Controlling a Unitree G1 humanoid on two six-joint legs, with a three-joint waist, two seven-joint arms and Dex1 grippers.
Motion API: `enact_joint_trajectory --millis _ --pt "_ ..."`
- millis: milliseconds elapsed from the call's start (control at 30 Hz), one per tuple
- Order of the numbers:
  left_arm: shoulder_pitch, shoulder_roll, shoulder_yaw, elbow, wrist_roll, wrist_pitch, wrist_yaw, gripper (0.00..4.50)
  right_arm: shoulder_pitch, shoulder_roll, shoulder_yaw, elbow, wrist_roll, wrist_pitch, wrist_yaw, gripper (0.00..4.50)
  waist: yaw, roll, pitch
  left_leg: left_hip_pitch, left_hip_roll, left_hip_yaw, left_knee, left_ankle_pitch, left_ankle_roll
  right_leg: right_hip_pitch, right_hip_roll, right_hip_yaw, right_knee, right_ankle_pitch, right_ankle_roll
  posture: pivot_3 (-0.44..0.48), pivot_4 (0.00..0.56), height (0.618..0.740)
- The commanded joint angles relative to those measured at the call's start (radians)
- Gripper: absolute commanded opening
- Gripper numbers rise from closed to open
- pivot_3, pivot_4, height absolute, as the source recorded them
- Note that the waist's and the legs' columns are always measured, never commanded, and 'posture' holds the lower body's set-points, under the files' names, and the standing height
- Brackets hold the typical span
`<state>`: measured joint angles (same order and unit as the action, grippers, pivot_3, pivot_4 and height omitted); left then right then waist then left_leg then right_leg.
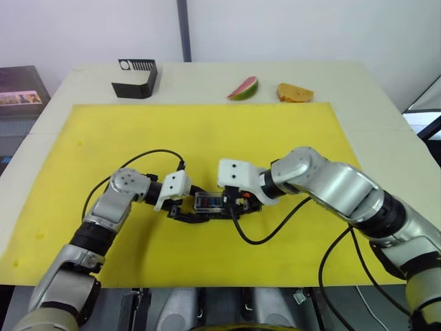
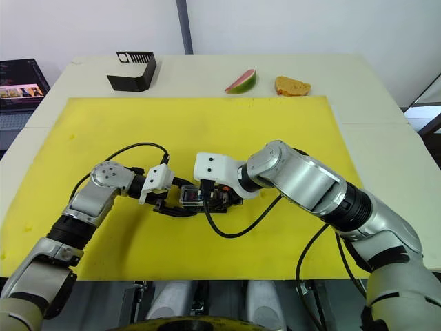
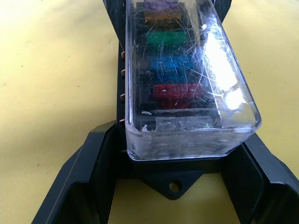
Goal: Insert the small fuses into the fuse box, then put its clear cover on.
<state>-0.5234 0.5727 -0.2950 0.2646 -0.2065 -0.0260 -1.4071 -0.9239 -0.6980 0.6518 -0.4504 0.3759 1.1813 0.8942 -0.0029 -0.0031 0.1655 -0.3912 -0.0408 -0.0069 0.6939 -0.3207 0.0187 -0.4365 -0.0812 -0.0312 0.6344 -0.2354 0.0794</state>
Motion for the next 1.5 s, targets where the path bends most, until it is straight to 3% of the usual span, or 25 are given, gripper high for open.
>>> enact_joint_trajectory --millis 33,267,467,700,933,1033,1267,1500 --pt "0.007 -0.009 -0.002 -0.014 0.011 0.006 0.009 2.74 0.006 -0.02 -0.01 -0.003 -0.012 0.007 0.004 1.7 0.002 0.0 0.0 0.0 0.0 0.0 0.0 0.0 0.0 0.0 0.0 0.0 0.0 0.0 0.0 0.0 0.15 0.74" --pt "0.005 -0.013 -0.002 -0.016 0.011 0.008 0.01 2.74 0.02 -0.017 -0.016 -0.002 -0.01 0.004 0.008 1.7 0.008 0.0 0.0 0.0 0.0 0.0 0.001 0.0 0.001 0.0 0.0 0.0 0.0 0.0 0.0 0.0 0.15 0.74" --pt "0.008 -0.013 -0.003 -0.024 0.01 0.012 0.011 2.7 0.024 -0.017 -0.033 -0.009 -0.011 -0.012 0.016 4.48 0.01 0.0 0.0 0.0 0.0 0.0 0.002 -0.001 0.001 0.0 0.0 0.0 0.0 0.0 0.0 0.0 0.15 0.74" --pt "0.02 -0.006 -0.002 -0.04 0.01 0.018 0.016 2.7 -0.004 -0.01 -0.136 -0.035 0.04 -0.02 0.051 4.48 0.012 0.0 0.0 0.0 0.0 0.0 0.002 -0.001 0.002 0.0 0.0 0.0 0.0 0.0 0.0 0.0 0.15 0.74" --pt "0.024 -0.004 0.002 -0.045 0.01 0.026 0.021 2.7 0.02 0.001 -0.368 -0.038 0.167 -0.105 0.113 4.48 0.013 0.0 0.0 -0.001 0.0 0.0 0.002 -0.002 0.002 0.001 0.0 0.0 -0.001 0.0 0.0 0.0 0.15 0.74" --pt "0.023 -0.003 0.001 -0.042 0.01 0.026 0.02 2.7 0.082 0.012 -0.411 -0.038 0.17 -0.193 0.112 3.61 0.014 0.0 0.0 0.0 0.0 0.0 0.002 -0.002 0.003 0.001 0.0 0.0 -0.001 0.0 0.0 0.0 0.15 0.74" --pt "0.015 -0.006 -0.005 -0.036 0.014 0.025 0.014 2.7 0.176 0.072 -0.437 -0.019 0.159 -0.306 0.058 0.13 0.013 0.0 0.0 0.0 0.0 0.0 0.003 -0.002 0.004 0.001 -0.001 0.0 -0.001 0.0 0.0 0.0 0.15 0.74" --pt "0.017 -0.003 -0.009 -0.042 0.017 0.027 0.01 2.7 0.2 0.083 -0.438 0.005 0.161 -0.326 0.041 0.05 0.013 0.0 0.0 0.0 0.0 0.0 0.003 -0.002 0.004 0.001 -0.001 0.0 -0.001 0.0 0.0 0.0 0.15 0.74"
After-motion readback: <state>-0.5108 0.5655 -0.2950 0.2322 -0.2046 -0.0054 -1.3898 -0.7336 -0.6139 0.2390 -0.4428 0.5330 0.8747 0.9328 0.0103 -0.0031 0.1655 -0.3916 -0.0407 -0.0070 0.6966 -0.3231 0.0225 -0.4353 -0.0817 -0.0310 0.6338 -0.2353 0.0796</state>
